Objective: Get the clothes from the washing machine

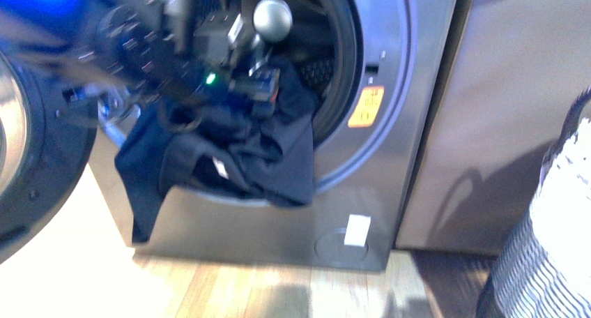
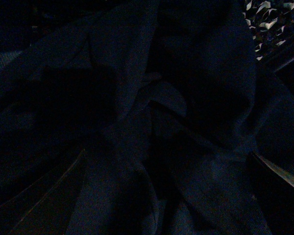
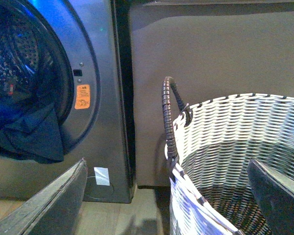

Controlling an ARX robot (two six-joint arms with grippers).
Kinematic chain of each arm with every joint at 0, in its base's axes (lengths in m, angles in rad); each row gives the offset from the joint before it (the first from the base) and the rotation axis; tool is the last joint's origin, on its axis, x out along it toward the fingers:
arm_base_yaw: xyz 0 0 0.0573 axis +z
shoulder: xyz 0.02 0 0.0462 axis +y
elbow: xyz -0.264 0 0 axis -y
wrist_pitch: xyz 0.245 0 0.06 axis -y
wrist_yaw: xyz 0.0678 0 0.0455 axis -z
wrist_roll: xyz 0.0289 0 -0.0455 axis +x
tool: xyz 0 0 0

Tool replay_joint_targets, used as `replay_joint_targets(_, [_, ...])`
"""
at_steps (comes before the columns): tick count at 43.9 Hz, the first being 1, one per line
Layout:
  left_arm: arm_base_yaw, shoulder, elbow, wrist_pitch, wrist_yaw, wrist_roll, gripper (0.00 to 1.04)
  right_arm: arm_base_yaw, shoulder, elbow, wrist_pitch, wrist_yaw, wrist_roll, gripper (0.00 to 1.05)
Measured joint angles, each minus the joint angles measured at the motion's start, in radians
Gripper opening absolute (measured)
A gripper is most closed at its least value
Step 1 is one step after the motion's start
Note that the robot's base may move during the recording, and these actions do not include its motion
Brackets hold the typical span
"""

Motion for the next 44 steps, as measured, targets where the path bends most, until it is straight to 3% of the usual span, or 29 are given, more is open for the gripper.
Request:
replay_joint_targets(13, [-0.002,0.145,0.240,-0.224,-0.079,-0.003,0.98,0.000,0.000,0.000,0.000,0.000,0.000,0.97])
replay_joint_targets(24, [-0.002,0.240,0.407,-0.324,-0.128,0.013,0.98,0.000,0.000,0.000,0.000,0.000,0.000,0.97])
replay_joint_targets(44, [-0.002,0.325,0.555,-0.547,-0.242,0.010,0.98,0.000,0.000,0.000,0.000,0.000,0.000,0.97])
